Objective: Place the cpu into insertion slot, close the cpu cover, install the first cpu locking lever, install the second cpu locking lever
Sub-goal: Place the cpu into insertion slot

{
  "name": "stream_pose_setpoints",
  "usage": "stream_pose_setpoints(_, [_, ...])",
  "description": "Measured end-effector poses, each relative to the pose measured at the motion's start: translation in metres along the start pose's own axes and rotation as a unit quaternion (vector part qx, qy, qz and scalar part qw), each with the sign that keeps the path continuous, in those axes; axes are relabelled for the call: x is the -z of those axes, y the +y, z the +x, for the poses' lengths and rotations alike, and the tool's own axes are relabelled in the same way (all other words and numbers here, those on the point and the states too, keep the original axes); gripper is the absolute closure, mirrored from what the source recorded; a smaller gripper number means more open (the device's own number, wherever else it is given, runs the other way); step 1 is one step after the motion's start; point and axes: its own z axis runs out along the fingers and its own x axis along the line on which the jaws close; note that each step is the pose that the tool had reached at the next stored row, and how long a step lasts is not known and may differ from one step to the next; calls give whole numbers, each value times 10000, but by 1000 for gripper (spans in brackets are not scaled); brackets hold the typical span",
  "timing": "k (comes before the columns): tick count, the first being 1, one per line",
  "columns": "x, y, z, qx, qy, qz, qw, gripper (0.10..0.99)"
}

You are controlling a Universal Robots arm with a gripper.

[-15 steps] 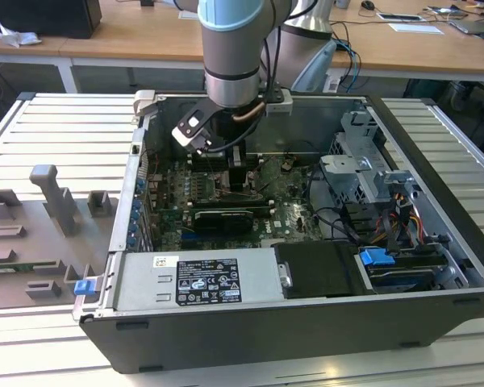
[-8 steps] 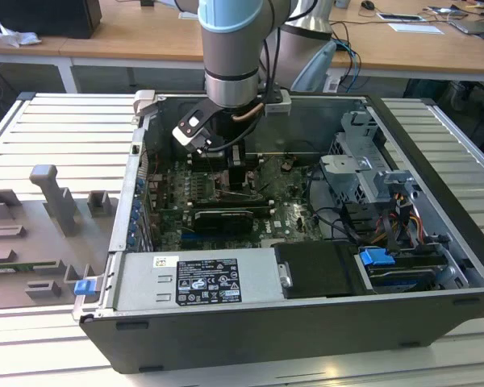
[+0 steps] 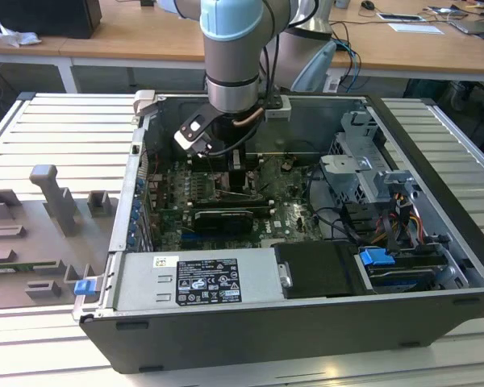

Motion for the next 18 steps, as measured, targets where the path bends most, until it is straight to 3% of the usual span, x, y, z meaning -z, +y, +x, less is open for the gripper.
stream_pose_setpoints(13, [-59,-7,3,10,-18,-1,10000,549])
stream_pose_setpoints(15, [-59,-8,4,10,-19,0,10000,475])
stream_pose_setpoints(18, [-60,-8,7,10,-19,0,10000,475])
